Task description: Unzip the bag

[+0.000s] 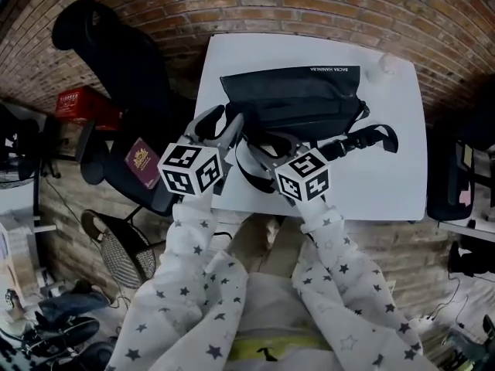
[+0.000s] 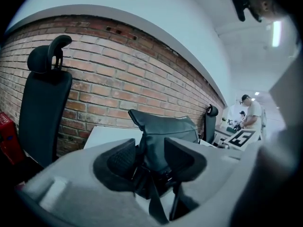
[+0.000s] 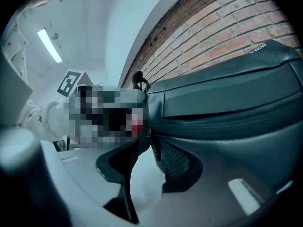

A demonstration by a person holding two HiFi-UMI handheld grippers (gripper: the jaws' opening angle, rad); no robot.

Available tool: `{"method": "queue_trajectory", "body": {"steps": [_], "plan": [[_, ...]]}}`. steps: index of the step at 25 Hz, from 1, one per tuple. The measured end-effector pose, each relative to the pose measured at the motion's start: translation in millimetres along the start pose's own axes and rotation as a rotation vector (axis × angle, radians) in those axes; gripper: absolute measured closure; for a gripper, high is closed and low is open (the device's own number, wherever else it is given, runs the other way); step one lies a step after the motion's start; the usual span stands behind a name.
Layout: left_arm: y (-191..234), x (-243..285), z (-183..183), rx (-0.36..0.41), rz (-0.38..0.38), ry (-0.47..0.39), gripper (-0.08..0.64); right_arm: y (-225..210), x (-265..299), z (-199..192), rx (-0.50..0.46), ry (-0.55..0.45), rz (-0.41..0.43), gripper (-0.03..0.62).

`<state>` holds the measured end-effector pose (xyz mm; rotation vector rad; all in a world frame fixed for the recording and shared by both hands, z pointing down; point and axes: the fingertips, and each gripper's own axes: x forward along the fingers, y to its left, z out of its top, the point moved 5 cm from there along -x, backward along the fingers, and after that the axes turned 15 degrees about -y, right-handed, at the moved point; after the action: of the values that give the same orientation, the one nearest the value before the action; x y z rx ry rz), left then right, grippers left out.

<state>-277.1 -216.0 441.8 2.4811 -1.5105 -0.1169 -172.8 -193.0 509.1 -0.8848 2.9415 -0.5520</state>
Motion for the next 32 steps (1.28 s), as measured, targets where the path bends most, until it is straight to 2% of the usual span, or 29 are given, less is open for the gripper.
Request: {"method": "queue_trajectory", "body": {"steps": [8,13,22,32], "plan": [[6.5,22.0,-6.1,0.006,-0.074,0.026,0.306,-2.1,8.9,-7.0,-0.051,-0.001,-0.05,0.442],[8.3,32.1,-7.9,-0.002,-0.103,0.029,0.304,-2.6,9.6,-9.4,-0.094,0.002,-0.091,0.469],[8.0,37.5,-11.7,-0.03,-0.103,0.014,0.304,-3.3,8.5,-14.7,-0.211,0.029,-0.147,0.534],[7.0,38.2,-12.9,-0.036,-0.109,0.012,0.314,-0.6,7.6,-14.6,-0.205,0.035,-0.115,0.557]]}}
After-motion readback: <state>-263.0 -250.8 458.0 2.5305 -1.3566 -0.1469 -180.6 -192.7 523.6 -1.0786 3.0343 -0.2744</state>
